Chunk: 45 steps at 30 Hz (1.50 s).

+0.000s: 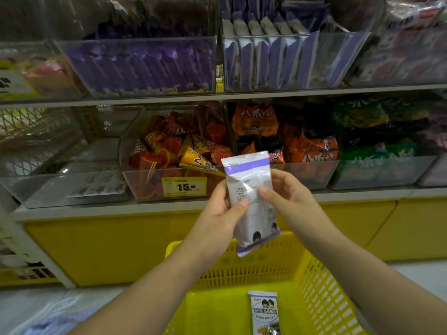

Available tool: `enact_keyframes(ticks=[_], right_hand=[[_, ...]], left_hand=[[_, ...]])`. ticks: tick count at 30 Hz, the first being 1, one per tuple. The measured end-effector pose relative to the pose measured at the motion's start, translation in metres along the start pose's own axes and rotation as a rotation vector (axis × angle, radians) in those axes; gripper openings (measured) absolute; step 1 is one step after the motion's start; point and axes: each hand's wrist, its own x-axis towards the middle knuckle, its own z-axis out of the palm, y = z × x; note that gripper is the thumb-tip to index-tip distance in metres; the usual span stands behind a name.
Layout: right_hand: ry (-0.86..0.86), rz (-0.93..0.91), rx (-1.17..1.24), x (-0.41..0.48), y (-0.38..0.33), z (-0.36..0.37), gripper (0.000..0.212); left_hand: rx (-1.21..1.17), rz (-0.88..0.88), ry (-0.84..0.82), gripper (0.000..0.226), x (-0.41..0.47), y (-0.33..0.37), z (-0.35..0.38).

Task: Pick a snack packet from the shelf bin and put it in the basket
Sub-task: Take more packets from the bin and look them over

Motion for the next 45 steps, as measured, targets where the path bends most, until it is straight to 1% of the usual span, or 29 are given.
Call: enact_keyframes(ticks=[2, 4, 7, 10, 15, 17, 19, 20, 22, 24, 27, 29, 34, 36, 39, 41, 45], right_hand=[[-0.038, 0.049, 0.109, 0.001, -0.002, -0.004, 0.035], [-0.022, 0.009, 0.152, 0.001, -0.004, -0.005, 0.033], [0.017, -0.12, 0.091, -0.003, -0.007, -0.004, 0.033], [-0.02, -0.199, -0.01, -0.01, -0.009, -0.001, 0.04], [-0.116, -0.206, -0.02, -0.013, -0.016, 0.001, 0.06], [-0.141, -0.199, 0.013, -0.013, -0.02, -0.003, 0.063], [-0.13, -0.148, 0.076, -0.012, -0.022, -0.008, 0.064], [-0.119, -0.111, 0.118, -0.011, -0.022, -0.01, 0.062], [-0.114, -0.046, 0.167, -0.011, -0.02, -0.014, 0.049], [-0.133, -0.001, 0.164, -0.01, -0.019, -0.014, 0.038], [-0.16, 0.018, 0.188, -0.01, -0.019, -0.015, 0.044], [-0.166, 0.009, 0.207, -0.009, -0.019, -0.018, 0.043], [-0.142, 0.016, 0.278, -0.006, -0.016, -0.019, 0.034], [-0.133, 0.024, 0.288, -0.005, -0.016, -0.019, 0.035], [-0.126, 0.031, 0.275, -0.005, -0.015, -0.017, 0.028], [-0.142, 0.051, 0.265, -0.006, -0.015, -0.015, 0.033], [-0.264, 0.139, 0.229, -0.011, -0.011, -0.008, 0.073]], left_hand=[[-0.022, -0.033, -0.04, 0.036, -0.001, -0.001, 0.002], [-0.016, -0.02, -0.037, 0.038, -0.001, -0.002, 0.003], [0.05, 0.073, 0.029, 0.039, 0.0, -0.002, 0.001], [0.049, 0.114, 0.073, 0.035, 0.002, -0.004, -0.002], [-0.094, 0.041, 0.085, 0.032, 0.006, -0.002, -0.005], [-0.194, 0.005, 0.11, 0.031, 0.008, 0.002, -0.009], [-0.278, -0.011, 0.139, 0.027, 0.011, 0.008, -0.015], [-0.322, -0.011, 0.148, 0.025, 0.013, 0.011, -0.019], [-0.397, -0.012, 0.165, 0.023, 0.016, 0.016, -0.027], [-0.423, -0.018, 0.182, 0.023, 0.016, 0.019, -0.034], [-0.428, -0.039, 0.2, 0.022, 0.016, 0.017, -0.037], [-0.427, -0.039, 0.213, 0.019, 0.016, 0.016, -0.037], [-0.419, -0.022, 0.207, 0.038, 0.016, 0.016, -0.036], [-0.427, -0.029, 0.207, 0.039, 0.016, 0.016, -0.035], [-0.414, -0.007, 0.23, 0.038, 0.017, 0.015, -0.033], [-0.372, 0.048, 0.265, 0.038, 0.017, 0.016, -0.03], [-0.252, 0.16, 0.304, 0.046, 0.014, 0.016, -0.022]])
